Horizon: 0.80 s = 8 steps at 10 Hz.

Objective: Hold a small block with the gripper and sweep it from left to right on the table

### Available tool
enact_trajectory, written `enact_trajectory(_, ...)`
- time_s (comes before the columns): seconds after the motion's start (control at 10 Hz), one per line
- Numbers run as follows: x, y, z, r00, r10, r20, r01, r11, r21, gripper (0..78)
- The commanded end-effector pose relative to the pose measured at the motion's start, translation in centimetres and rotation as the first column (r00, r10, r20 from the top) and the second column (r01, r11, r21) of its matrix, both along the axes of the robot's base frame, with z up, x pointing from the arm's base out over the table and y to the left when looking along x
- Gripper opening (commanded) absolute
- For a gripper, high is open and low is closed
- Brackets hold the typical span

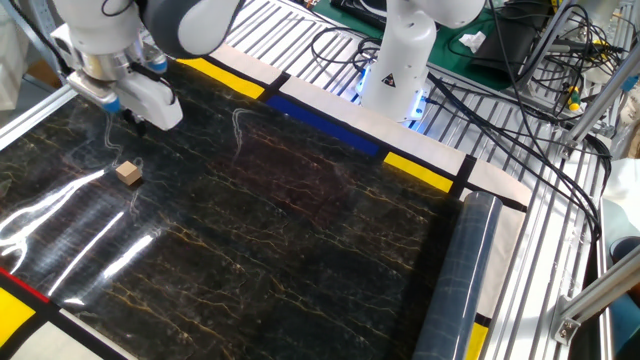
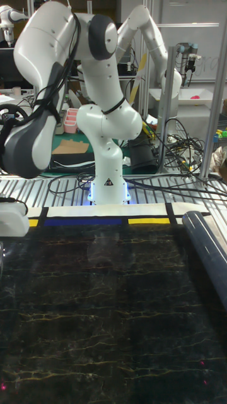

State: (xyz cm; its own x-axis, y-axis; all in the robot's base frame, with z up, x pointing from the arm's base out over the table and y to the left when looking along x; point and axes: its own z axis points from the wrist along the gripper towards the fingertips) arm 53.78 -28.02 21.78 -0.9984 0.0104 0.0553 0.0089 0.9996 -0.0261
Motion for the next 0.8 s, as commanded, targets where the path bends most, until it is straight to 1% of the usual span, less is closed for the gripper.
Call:
enact_trajectory(0.1,0.1,-2.0,-1.3,0.999,0.041,0.012,-0.041,0.999,0.006,0.0)
enact_trajectory(0.2,0.0,-3.0,-1.9,0.999,0.040,0.017,-0.040,0.999,0.005,0.0)
enact_trajectory(0.4,-0.3,-4.4,-3.4,0.998,0.045,0.043,-0.046,0.999,0.000,0.0)
enact_trajectory(0.5,-0.3,-4.6,-3.9,0.998,0.048,0.050,-0.048,0.999,0.000,0.0)
enact_trajectory(0.6,-0.5,-4.7,-5.2,0.997,0.047,0.067,-0.047,0.999,0.007,0.0)
enact_trajectory(0.7,-0.6,-4.6,-5.7,0.996,0.054,0.066,-0.055,0.998,0.008,0.0)
enact_trajectory(0.8,-0.6,-4.6,-5.8,0.996,0.057,0.066,-0.058,0.998,0.010,0.0)
